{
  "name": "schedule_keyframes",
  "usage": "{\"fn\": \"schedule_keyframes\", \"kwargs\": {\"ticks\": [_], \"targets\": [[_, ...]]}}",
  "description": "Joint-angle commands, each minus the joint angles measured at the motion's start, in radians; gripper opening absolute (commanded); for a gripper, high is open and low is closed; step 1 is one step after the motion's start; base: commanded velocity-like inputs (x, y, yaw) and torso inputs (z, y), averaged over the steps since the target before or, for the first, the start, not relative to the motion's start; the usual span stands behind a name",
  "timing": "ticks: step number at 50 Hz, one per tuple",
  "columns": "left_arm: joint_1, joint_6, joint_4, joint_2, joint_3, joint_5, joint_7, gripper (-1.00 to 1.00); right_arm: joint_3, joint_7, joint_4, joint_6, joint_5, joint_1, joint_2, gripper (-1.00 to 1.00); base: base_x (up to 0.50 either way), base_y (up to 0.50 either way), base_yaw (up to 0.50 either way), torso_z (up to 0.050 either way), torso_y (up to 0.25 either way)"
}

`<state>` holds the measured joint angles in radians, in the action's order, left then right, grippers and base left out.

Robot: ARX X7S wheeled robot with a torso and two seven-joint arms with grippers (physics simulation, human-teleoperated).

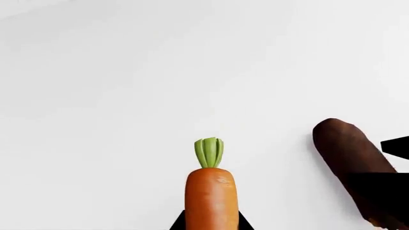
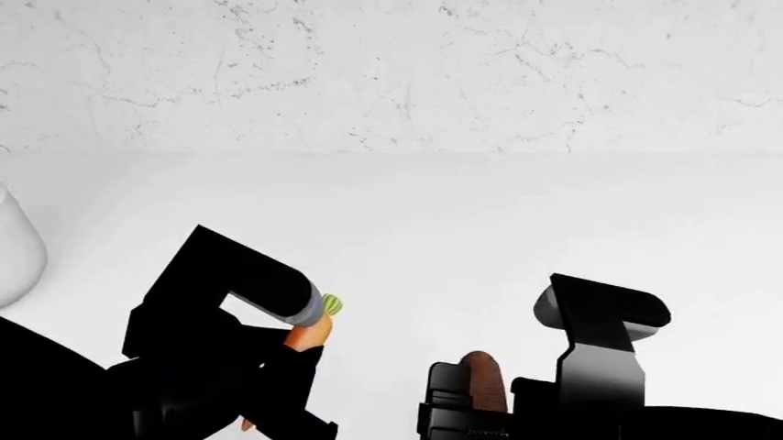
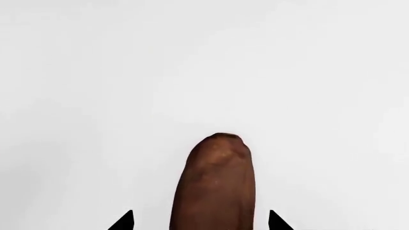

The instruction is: Pick the sweet potato, carrot from the counter and place them in the cabinet. Then close the cabinet.

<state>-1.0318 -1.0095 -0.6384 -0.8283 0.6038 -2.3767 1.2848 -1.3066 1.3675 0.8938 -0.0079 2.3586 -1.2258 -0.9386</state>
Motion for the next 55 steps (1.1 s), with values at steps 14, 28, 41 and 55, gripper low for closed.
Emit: {"fn": "schedule_keyframes", "kwargs": {"ticks": [14,28,41,55], "targets": [[0.039,0.000,-0.001,-0.010,-0.006,0.044,-0.044,-1.00,-0.070,-0.073,-0.075,0.029,-0.055,0.091,0.030,-1.00,0.00,0.00,0.00,0.000,0.000],[0.022,0.014,-0.010,-0.008,0.006,0.029,-0.034,-1.00,-0.059,-0.059,-0.066,0.036,-0.048,0.067,0.029,-1.00,0.00,0.00,0.00,0.000,0.000],[-0.045,0.041,0.001,-0.031,-0.023,-0.006,-0.025,-1.00,0.042,-0.051,-0.129,0.195,-0.119,-0.199,0.001,-1.00,0.00,0.00,0.00,0.000,0.000],[-0.122,0.072,0.019,-0.041,-0.103,0.022,-0.046,-1.00,0.104,-0.102,-0.146,0.240,-0.349,-0.291,-0.013,-1.00,0.00,0.00,0.00,0.000,0.000]]}}
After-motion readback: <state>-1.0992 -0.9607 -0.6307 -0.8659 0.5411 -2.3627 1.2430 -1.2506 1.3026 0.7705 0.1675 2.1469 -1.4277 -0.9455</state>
